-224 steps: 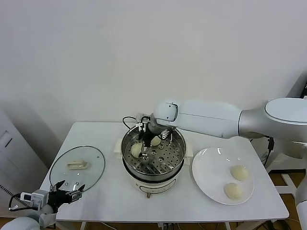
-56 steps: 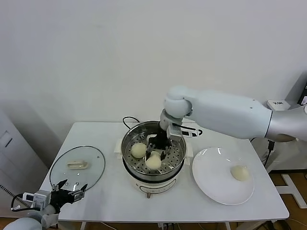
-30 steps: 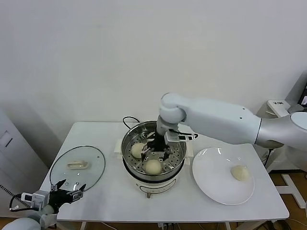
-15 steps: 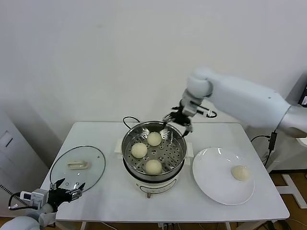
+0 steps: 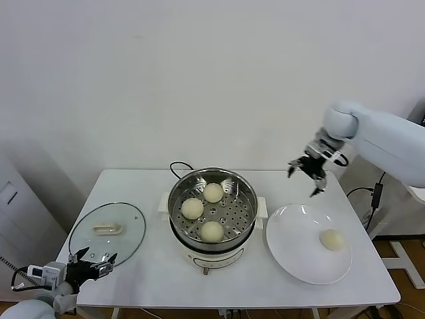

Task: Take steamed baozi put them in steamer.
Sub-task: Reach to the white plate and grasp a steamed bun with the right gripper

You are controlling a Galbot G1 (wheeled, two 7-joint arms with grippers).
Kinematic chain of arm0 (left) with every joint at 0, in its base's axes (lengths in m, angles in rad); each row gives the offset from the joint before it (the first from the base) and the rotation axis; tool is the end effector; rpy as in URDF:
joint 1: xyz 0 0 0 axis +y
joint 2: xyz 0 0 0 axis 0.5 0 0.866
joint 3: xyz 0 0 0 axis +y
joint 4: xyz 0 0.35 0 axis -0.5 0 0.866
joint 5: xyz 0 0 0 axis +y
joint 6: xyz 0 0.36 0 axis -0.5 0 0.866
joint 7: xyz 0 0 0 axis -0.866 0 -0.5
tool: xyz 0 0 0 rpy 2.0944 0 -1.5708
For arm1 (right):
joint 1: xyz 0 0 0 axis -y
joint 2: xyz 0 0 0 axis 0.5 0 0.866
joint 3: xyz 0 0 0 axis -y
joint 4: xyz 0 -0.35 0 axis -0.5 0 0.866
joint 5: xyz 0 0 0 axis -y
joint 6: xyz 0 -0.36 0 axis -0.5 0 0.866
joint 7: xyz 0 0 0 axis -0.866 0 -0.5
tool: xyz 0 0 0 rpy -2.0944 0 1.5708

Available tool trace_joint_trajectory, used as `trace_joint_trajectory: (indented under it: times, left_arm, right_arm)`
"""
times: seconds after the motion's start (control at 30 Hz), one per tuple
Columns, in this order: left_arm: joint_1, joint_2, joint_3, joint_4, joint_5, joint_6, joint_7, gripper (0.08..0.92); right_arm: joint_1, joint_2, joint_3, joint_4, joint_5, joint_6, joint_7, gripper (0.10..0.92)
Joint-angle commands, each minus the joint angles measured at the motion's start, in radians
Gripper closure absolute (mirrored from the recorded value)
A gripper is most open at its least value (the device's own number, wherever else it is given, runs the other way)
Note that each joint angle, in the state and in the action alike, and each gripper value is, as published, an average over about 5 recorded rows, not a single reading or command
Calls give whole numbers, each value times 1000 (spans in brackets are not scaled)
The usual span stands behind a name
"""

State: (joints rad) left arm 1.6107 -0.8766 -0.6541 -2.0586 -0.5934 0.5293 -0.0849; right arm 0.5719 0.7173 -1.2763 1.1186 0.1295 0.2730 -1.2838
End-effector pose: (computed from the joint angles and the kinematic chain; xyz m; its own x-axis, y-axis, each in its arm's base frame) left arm 0.2063 0.1478 -0.2638 -0.8115 0.0584 0.5814 0.1500 0.9825 0.1106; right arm 0.5740 -0.1750 -0.0459 -0.0910 -0.1178 0.9889 -0.8636 -0.4852 -0.1373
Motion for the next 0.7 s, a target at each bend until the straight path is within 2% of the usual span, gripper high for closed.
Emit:
trace_joint_trajectory:
  times: [0.03,0.3,0.7]
  left_arm:
    - [-3,-1,2,0,0,1,1,177]
    - [-4,2,3,-1,0,1,1,177]
    - [-3,1,2,0,1,1,1,177]
  right_arm:
    - [-66,-149,-33,-36,16,-83,39,203]
    - [-213,-161,54,-79,-8,-81,113,203]
    - [-361,-128,155,-127,-46,-69,135,203]
